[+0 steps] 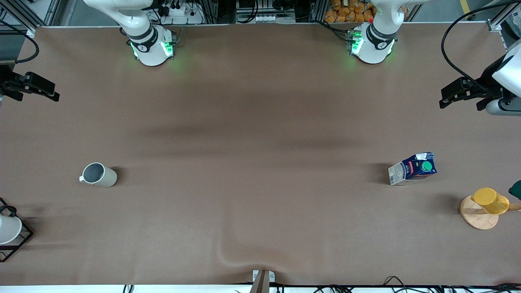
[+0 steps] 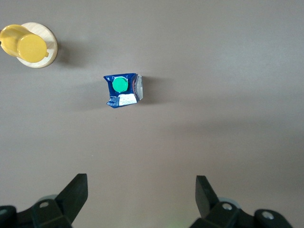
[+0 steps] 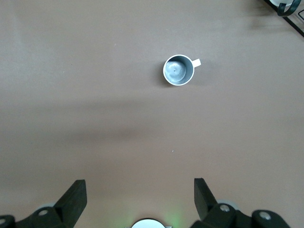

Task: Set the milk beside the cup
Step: 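Move the left gripper down toward the blue milk carton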

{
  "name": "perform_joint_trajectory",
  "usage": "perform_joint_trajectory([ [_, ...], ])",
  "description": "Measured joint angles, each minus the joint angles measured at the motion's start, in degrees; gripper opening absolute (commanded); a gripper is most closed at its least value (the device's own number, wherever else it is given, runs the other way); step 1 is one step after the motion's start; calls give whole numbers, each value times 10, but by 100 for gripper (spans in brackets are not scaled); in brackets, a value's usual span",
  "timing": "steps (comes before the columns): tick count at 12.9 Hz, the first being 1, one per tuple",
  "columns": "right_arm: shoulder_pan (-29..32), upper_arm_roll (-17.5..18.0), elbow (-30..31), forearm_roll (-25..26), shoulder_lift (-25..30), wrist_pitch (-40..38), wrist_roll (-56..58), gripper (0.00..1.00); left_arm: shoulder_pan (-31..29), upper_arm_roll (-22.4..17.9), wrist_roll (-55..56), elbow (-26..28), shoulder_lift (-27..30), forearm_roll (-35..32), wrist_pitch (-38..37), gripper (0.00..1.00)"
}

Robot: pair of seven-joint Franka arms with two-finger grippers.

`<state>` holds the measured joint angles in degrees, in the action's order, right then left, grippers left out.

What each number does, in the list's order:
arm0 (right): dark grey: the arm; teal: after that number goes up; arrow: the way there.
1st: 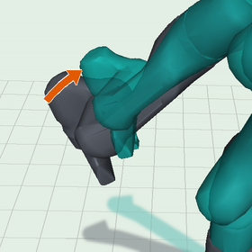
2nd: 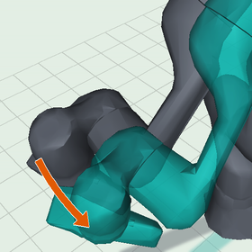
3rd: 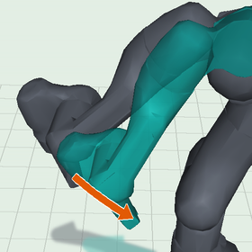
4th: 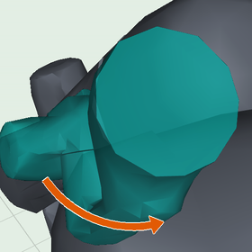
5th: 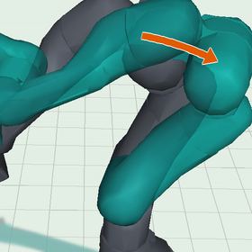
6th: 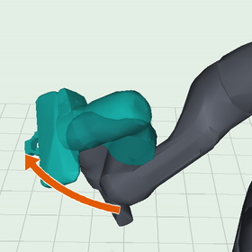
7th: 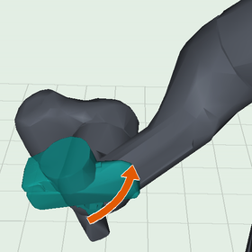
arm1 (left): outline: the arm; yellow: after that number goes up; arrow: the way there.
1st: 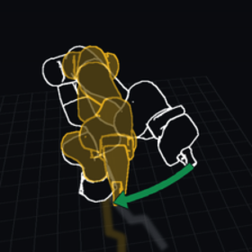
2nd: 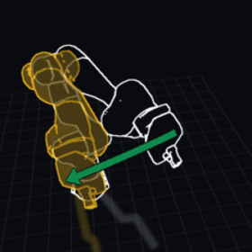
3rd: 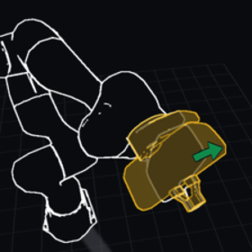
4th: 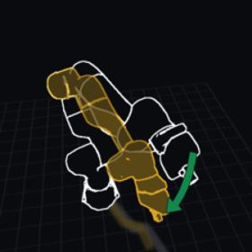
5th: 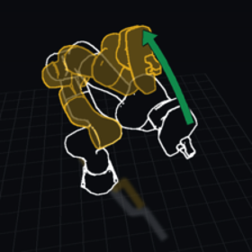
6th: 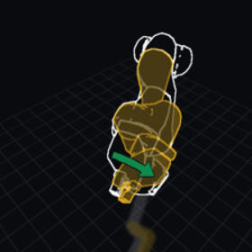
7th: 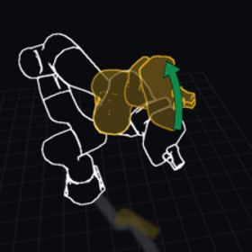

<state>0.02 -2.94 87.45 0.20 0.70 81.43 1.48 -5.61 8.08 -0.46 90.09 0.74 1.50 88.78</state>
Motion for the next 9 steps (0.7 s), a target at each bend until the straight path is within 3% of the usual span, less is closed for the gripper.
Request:
perform_joint_trajectory([
  [6,0,0,0,0,-2,0,0,100,-5,-2,0,0,-1,-1,0,100],
  [9,0,0,0,0,-2,0,0,100,-23,-5,0,6,-29,-1,12,100],
])
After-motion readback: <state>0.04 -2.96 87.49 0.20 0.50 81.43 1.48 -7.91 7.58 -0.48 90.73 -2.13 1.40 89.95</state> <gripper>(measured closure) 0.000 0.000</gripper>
